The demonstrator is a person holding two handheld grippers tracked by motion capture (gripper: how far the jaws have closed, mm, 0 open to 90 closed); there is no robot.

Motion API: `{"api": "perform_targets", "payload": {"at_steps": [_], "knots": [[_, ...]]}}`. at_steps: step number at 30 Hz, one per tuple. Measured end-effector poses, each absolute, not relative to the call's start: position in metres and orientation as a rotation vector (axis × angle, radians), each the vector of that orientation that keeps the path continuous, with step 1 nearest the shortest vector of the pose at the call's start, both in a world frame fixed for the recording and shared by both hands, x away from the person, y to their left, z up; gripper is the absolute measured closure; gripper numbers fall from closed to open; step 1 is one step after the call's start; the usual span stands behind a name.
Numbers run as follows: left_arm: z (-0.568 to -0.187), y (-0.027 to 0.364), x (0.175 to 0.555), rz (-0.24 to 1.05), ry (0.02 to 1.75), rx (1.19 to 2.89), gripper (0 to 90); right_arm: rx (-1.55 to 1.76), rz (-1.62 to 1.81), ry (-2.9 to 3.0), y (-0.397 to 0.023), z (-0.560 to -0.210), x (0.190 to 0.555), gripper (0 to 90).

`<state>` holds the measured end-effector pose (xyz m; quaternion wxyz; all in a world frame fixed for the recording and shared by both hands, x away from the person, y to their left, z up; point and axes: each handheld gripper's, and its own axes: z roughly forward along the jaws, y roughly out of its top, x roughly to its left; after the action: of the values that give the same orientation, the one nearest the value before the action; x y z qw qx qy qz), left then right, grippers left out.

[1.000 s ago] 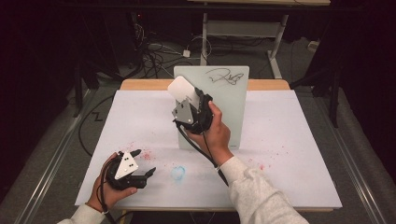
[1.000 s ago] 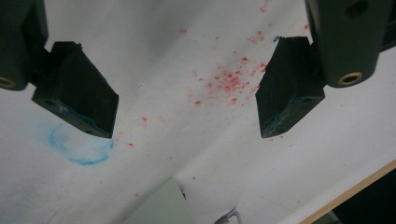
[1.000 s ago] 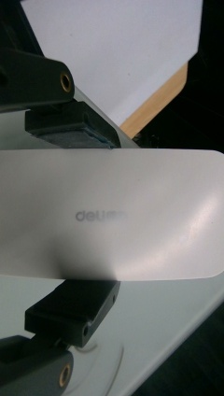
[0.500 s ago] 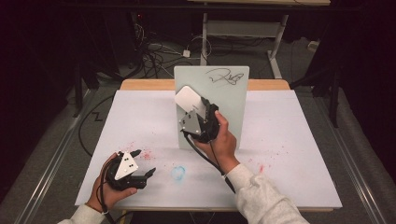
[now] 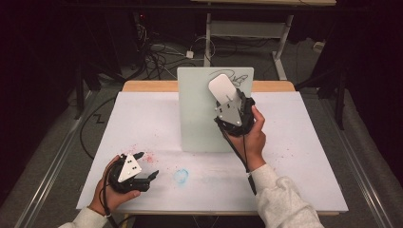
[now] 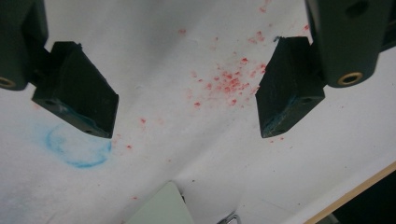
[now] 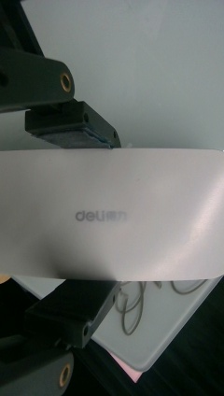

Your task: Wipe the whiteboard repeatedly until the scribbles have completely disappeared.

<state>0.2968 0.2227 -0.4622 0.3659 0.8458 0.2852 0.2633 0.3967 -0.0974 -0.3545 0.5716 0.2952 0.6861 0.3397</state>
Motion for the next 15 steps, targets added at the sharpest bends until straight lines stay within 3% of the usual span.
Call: {"api": "perform_targets", "payload": {"at_steps": [15], "knots": [[-0.463,0.223,0.299,0.666,0.742,2.164,20.2,0.798,0.829,1.537,-0.135,-0.341,0.402,31.2]]}}
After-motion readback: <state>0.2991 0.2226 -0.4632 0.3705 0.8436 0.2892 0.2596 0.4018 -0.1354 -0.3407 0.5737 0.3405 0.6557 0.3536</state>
